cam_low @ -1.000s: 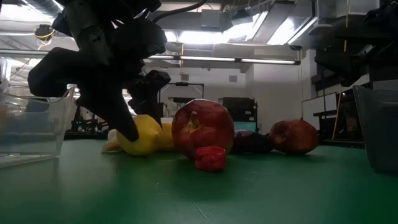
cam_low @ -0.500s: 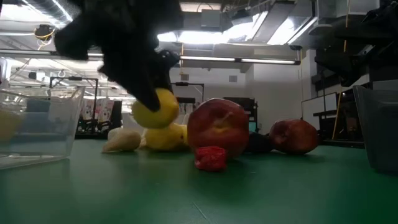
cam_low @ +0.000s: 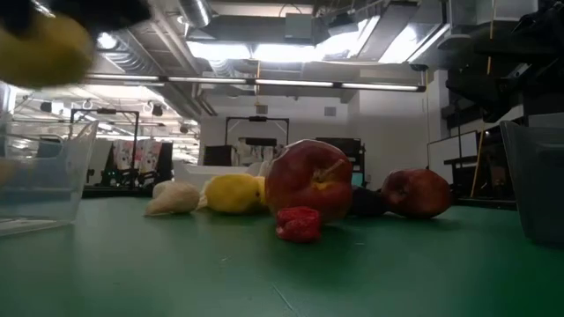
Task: Sort produce into baskets
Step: Put the lemon into the transparent bin
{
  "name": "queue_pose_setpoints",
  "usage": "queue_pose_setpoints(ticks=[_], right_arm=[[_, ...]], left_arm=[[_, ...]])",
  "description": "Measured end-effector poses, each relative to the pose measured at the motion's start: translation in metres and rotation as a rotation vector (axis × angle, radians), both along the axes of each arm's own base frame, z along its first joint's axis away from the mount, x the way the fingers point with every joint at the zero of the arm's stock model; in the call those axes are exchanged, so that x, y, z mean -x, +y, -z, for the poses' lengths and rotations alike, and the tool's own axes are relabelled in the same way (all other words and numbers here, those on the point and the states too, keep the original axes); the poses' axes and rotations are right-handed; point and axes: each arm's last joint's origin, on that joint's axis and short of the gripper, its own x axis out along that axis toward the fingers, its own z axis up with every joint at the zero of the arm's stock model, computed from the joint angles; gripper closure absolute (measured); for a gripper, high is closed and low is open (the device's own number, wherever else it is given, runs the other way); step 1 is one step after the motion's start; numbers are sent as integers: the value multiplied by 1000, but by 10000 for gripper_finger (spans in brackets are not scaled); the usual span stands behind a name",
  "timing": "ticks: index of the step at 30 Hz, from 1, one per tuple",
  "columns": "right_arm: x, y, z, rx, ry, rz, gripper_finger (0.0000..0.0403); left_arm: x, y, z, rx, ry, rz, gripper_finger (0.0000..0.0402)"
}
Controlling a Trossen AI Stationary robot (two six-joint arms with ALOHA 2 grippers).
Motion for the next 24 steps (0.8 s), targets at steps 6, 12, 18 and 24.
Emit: queue_pose_setpoints(ticks=[6,12,18,24], right_arm=[[0,0,0,2,1,0,81],[0,0,0,3,0,0,81],[0,0,0,3,0,0,81],[0,0,0,3,0,0,81]], left_arm=[[20,-25,-4,54,-24,-142,208],[32,-38,-4,124,-9,-290,203],[34,-40,-3,132,-4,-309,151],[39,-34,-1,79,64,-300,106]])
